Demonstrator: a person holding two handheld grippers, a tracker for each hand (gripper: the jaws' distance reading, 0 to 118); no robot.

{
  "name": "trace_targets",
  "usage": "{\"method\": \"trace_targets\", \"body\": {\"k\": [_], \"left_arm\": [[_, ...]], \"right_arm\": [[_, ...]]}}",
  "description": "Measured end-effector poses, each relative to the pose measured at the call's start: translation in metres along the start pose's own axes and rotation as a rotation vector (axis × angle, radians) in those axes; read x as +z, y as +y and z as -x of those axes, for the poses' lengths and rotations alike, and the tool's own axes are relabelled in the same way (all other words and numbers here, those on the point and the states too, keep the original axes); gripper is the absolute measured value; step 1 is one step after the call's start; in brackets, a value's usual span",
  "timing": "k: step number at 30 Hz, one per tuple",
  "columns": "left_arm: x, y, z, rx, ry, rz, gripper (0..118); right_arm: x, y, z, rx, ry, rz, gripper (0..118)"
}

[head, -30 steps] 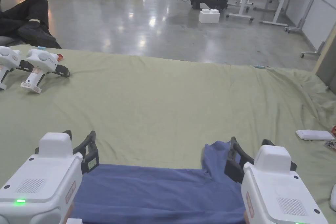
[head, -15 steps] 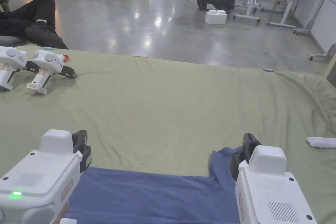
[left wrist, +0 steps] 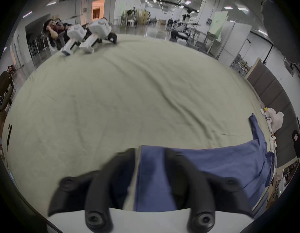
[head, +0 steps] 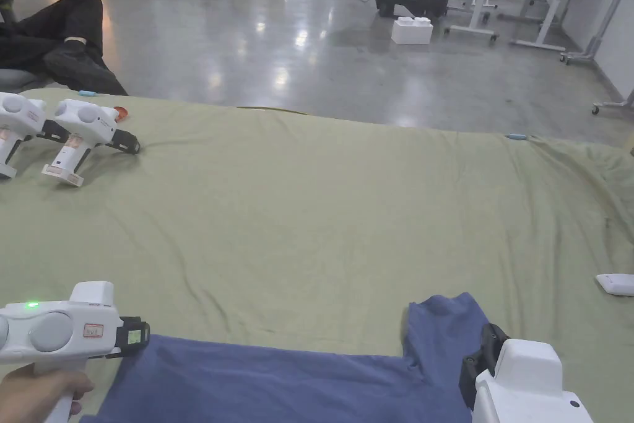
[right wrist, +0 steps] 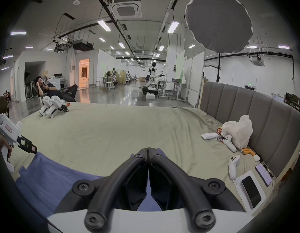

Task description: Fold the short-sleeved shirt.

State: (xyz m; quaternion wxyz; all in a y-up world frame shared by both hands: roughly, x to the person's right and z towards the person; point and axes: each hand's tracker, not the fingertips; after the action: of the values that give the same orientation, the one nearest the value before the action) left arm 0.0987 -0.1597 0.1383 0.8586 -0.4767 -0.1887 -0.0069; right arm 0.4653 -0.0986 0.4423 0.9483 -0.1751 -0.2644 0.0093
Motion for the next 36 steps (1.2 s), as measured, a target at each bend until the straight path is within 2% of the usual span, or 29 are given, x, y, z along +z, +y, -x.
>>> {"method": "trace_targets", "body": {"k": [1, 2, 4, 8, 9, 10, 14, 16, 17, 19, 20, 21, 22, 23, 24, 26, 29, 31, 33, 35, 36], "left_arm": [[-0.006, 0.001, -0.002, -0.004, 0.017, 0.02, 63], [-0.01, 0.002, -0.002, -0.01, 0.036, 0.038, 70], [-0.02, 0.003, -0.009, -0.04, 0.097, 0.062, 71], [-0.026, -0.002, -0.021, -0.103, 0.119, 0.075, 68], [-0.024, -0.001, -0.025, -0.107, 0.131, 0.073, 65], [-0.022, 0.001, -0.022, -0.099, 0.126, 0.075, 57], [-0.019, 0.001, -0.034, -0.186, 0.086, 0.036, 5], [-0.019, 0.0, -0.04, -0.226, 0.083, 0.048, 2], [-0.018, 0.0, -0.041, -0.221, 0.093, 0.05, 1], [-0.015, 0.003, -0.031, -0.175, 0.07, 0.035, 1], [-0.011, 0.003, -0.029, -0.145, 0.057, 0.022, 1], [-0.007, 0.003, -0.026, -0.132, 0.045, 0.013, 1], [-0.006, 0.003, -0.021, -0.133, 0.039, -0.003, 1], [-0.002, 0.002, -0.02, -0.135, 0.038, -0.017, 0], [0.002, 0.001, -0.019, -0.133, 0.029, -0.03, 0], [0.009, 0.002, -0.016, -0.093, -0.006, -0.06, 0], [0.019, 0.002, -0.013, -0.092, 0.003, -0.079, 0], [0.022, 0.0, -0.014, -0.103, 0.001, -0.101, 0], [0.024, -0.002, -0.016, -0.12, 0.018, -0.107, 0], [0.022, -0.005, -0.02, -0.124, 0.036, -0.102, 0], [0.022, -0.007, -0.02, -0.123, 0.041, -0.102, 0]], "right_arm": [[-0.002, -0.003, -0.001, 0.003, -0.006, 0.009, 0], [-0.004, -0.004, -0.002, 0.006, -0.009, 0.017, 0], [-0.008, -0.008, -0.005, 0.008, -0.014, 0.037, 0], [-0.014, -0.015, -0.013, -0.004, -0.022, 0.072, 0], [-0.015, -0.017, -0.014, -0.003, -0.025, 0.085, 0], [-0.017, -0.019, -0.016, -0.006, -0.028, 0.095, 0], [-0.032, -0.025, -0.028, -0.023, -0.034, 0.142, 0], [-0.048, -0.025, -0.04, -0.033, -0.034, 0.214, 4], [-0.056, -0.024, -0.045, -0.032, -0.051, 0.243, 11], [-0.078, -0.024, -0.061, -0.029, -0.065, 0.326, 15], [-0.089, -0.023, -0.069, -0.023, -0.061, 0.358, 25], [-0.103, -0.023, -0.079, -0.033, -0.047, 0.397, 43], [-0.117, -0.024, -0.087, -0.035, -0.029, 0.433, 68], [-0.131, -0.025, -0.093, -0.018, -0.016, 0.467, 78], [-0.144, -0.026, -0.099, -0.025, -0.015, 0.482, 80], [-0.171, -0.032, -0.108, 0.007, 0.0, 0.539, 80], [-0.202, -0.039, -0.115, -0.075, 0.075, 0.632, 80], [-0.219, -0.046, -0.115, -0.087, 0.089, 0.708, 78], [-0.23, -0.054, -0.112, -0.066, 0.117, 0.77, 66], [-0.23, -0.055, -0.108, -0.056, 0.094, 0.753, 63], [-0.228, -0.053, -0.106, -0.057, 0.082, 0.747, 57]]}}
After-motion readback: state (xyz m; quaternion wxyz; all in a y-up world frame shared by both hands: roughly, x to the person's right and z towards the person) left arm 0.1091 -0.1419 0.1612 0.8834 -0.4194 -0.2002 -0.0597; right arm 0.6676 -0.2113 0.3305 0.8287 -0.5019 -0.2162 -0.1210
